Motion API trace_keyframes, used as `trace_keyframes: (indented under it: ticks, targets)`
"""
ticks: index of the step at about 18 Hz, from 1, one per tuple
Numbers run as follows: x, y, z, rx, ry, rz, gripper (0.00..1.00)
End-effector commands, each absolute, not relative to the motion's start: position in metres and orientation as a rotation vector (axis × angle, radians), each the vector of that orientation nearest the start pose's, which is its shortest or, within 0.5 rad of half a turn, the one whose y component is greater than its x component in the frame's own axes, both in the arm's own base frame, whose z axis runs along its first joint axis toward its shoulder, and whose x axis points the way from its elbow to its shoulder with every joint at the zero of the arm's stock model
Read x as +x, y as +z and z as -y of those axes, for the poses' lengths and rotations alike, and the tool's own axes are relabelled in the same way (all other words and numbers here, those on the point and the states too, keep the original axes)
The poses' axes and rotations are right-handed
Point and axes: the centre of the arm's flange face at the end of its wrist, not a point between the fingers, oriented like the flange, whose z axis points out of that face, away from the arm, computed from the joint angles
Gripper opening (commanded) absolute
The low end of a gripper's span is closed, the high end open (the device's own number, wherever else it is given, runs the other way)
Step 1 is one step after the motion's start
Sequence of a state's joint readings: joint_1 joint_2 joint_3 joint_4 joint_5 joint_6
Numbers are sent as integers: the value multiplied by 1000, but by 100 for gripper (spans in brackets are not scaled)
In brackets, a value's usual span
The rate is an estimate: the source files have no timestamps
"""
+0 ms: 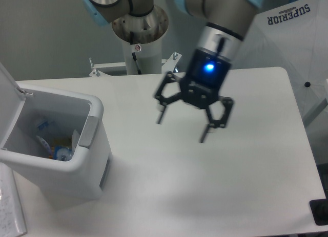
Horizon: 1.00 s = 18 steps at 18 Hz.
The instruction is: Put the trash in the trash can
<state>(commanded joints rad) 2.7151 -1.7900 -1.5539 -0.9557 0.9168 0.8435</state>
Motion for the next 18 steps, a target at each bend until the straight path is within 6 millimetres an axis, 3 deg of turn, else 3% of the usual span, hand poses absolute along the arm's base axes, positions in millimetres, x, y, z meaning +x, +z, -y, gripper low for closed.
trace_keyframes:
  ticks: [5, 9, 14, 18]
  targets:
    - [-514, 421, -426, -2546, 71, 265, 100]
    - [-535, 384, -417, -2724, 182, 156, 100]
    - [-554, 356, -407, -2893, 271, 20, 100]
    - [-557, 356, -417, -3038, 278, -99, 100]
